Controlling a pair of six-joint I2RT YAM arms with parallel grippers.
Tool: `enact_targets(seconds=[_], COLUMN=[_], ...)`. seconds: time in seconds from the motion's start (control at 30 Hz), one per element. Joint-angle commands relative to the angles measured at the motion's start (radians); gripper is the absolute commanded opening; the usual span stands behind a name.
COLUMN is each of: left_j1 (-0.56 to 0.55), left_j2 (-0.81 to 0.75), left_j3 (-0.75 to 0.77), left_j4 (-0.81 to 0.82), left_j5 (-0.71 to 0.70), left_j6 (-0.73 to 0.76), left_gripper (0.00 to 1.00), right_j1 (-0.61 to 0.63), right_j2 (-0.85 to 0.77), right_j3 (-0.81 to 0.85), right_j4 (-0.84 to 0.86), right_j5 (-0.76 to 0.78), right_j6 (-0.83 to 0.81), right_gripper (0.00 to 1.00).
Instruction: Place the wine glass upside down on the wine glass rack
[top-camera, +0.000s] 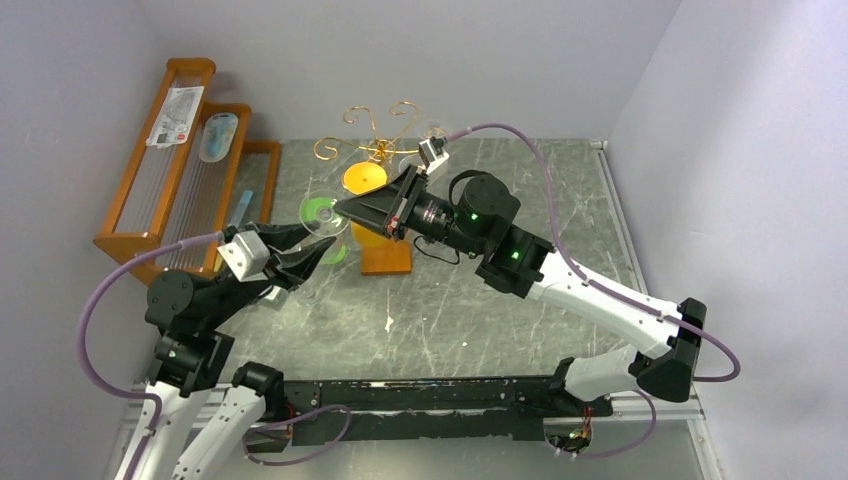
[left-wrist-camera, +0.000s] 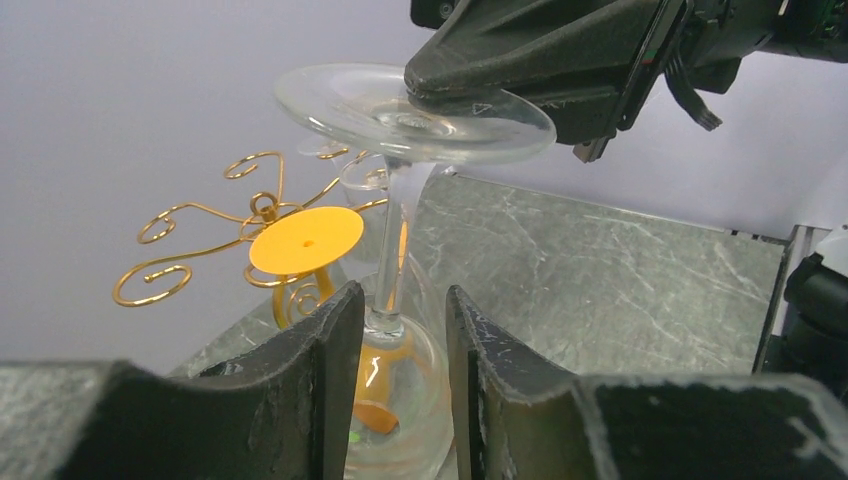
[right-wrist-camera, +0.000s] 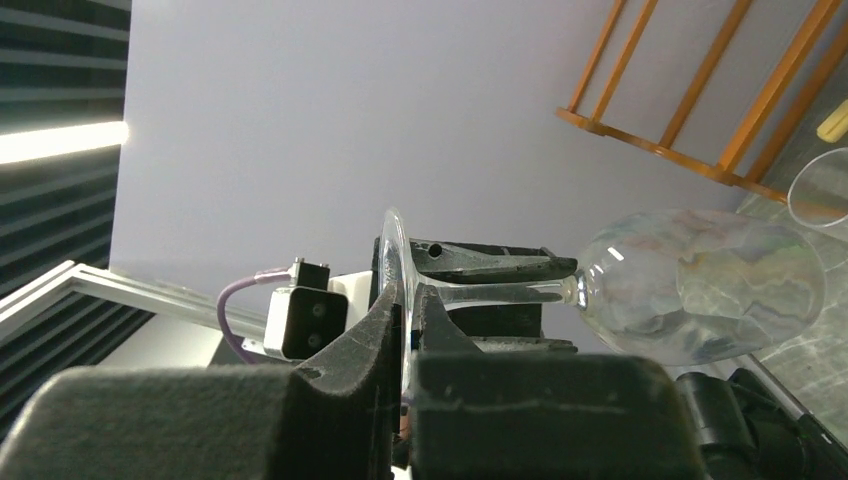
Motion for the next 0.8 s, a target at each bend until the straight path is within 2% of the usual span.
enact_targets(seconds=[0.0, 0.17, 0.47, 0.7, 0.77], left_j1=[-0.002, -0.002, -0.001, -0.002, -0.002], left_j2=[0.038, 0.086, 0.126, 0.133, 0.138], left_j3=[0.028, 0.06, 0.065, 0.065, 0.058], left_j4=[-0.049, -0.081, -0.088, -0.117, -0.121], left_j5=[0.026, 0.022, 0.048, 0.069, 0.067], left_j6=[0.087, 0.151, 0.171, 0.179, 0.187], left_gripper=[0.4, 0.34, 0.17, 0.18, 0.16], right_j1=[-0.017, -0.018, -0.023, -0.036, -0.038], right_j2=[-0.008, -0.002, 0.002, 0.007, 0.008], right_j3=[0.008, 0.011, 0.012, 0.013, 0.012], right_j4=[0.136, 0.134, 0.139, 0.141, 0.142], right_j5=[-0.059, -0.081, -0.104, -0.115, -0.116], right_j6=[0.067, 0.069, 0.069, 0.075, 0.076], right_gripper=[0.0, 0.0, 0.0, 0.0, 0.0])
